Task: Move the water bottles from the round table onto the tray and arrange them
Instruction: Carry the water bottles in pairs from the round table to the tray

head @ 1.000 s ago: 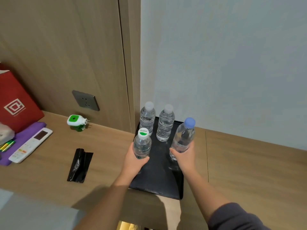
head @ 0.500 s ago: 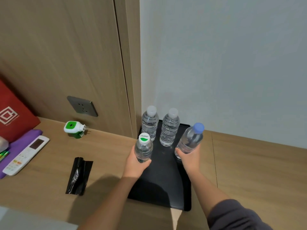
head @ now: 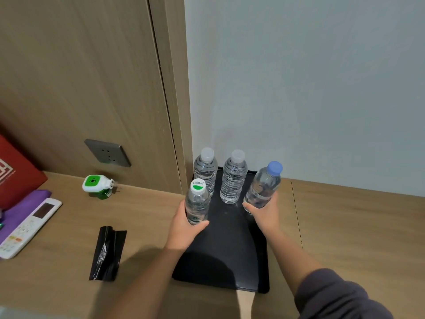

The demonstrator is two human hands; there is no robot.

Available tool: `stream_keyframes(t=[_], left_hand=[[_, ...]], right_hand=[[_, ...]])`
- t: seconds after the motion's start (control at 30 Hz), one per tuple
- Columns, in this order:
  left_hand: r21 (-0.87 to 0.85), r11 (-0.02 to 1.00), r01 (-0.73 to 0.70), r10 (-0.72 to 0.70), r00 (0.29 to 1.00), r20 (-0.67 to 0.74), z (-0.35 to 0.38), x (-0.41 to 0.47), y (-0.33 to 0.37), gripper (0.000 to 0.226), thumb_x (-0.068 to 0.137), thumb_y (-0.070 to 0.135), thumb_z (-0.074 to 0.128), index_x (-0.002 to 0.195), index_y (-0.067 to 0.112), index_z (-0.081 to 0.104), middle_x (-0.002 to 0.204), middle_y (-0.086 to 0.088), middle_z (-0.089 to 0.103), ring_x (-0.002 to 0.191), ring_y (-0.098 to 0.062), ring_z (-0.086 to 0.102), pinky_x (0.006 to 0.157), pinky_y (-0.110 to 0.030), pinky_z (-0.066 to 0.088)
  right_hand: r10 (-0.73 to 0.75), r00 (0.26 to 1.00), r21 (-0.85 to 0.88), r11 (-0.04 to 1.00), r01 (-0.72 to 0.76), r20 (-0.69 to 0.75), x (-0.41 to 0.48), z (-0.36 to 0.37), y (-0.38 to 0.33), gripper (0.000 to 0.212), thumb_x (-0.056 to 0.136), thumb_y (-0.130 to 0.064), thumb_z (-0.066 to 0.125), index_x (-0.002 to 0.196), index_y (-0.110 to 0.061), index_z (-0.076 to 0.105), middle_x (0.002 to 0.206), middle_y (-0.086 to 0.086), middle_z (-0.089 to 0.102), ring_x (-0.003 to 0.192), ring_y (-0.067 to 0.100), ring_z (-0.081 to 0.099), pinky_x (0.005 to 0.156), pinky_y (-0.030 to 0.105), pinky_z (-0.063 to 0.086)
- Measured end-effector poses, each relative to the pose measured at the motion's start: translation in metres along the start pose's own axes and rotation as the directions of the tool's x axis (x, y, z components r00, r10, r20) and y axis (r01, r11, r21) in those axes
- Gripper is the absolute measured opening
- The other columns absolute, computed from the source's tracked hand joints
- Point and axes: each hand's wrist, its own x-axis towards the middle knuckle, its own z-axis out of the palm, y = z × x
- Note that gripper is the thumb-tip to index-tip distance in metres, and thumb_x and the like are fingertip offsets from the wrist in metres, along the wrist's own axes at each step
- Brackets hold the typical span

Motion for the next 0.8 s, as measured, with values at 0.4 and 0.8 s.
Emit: stream_keyframes(t=[0.4,0.8], left_hand=[[0.737,0.671,0.079,-0.146,0.989,0.026,-0.034,-0.041,0.013,0.119,0.061,0.073,0.065,0.151,0.016,0.012,0.159,-0.007,0.014,0.147,-0.026,0.006,0.116,-0.044,0.012],[0.872,0.487,-0.045,-0.095,0.990,0.104,-0.026,-0.110,0.063,0.116,0.065,0.087,0.040,0.153,0.024,0.000,0.161,-0.006,-0.004,0.147,-0.027,-0.012,0.115,-0.057,-0.001]], right_hand=[[0.135,0.979,-0.852,0.520,0.061,0.153,-0.095,-0.045,-0.018,0.098,0.087,-0.069,0.048,0.157,-0.021,-0.001,0.166,0.002,0.002,0.151,0.030,-0.010,0.118,0.060,0.007],[-0.050,0.943,-0.911,0.246,0.330,0.328,-0.163,-0.090,-0.027,0.091,0.087,-0.075,0.033,0.156,-0.029,-0.005,0.165,0.006,-0.005,0.150,0.035,-0.014,0.115,0.066,0.000]])
